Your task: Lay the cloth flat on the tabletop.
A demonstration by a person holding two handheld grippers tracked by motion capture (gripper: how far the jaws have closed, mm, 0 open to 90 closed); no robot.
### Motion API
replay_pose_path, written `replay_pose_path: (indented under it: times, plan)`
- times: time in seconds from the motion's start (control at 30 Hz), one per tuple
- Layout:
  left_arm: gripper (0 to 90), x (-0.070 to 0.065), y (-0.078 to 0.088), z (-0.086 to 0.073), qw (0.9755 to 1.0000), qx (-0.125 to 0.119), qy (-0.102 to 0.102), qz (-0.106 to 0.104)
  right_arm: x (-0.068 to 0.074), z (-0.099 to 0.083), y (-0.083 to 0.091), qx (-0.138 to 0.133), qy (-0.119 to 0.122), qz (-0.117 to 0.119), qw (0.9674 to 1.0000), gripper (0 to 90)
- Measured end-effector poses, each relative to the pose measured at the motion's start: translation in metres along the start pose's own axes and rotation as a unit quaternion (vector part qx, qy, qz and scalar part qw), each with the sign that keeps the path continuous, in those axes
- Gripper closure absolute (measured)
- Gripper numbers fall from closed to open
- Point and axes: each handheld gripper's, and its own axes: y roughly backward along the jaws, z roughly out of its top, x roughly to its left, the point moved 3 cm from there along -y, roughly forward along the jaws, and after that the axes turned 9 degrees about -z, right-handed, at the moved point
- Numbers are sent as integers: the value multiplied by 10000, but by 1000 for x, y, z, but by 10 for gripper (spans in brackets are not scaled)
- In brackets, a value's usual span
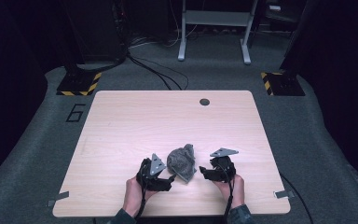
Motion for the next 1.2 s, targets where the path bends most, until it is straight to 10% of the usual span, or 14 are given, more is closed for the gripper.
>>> replay_pose_path:
  times: [0.27,0.53,0.97,1.2]
  plan:
    - [445,3,-18,15,9996,-17,-220,198,10,0,-10,31,134,-44,9999,480]
    - [795,12,-25,11,9998,-164,17,-61,22,3,-23,166,164,71,9997,575]
    - [829,26,-13,8,9980,-498,392,-65,32,3,-36,119,432,230,9987,881]
    - [828,40,-1,6,9962,-652,571,77,35,3,-35,136,651,94,9977,893]
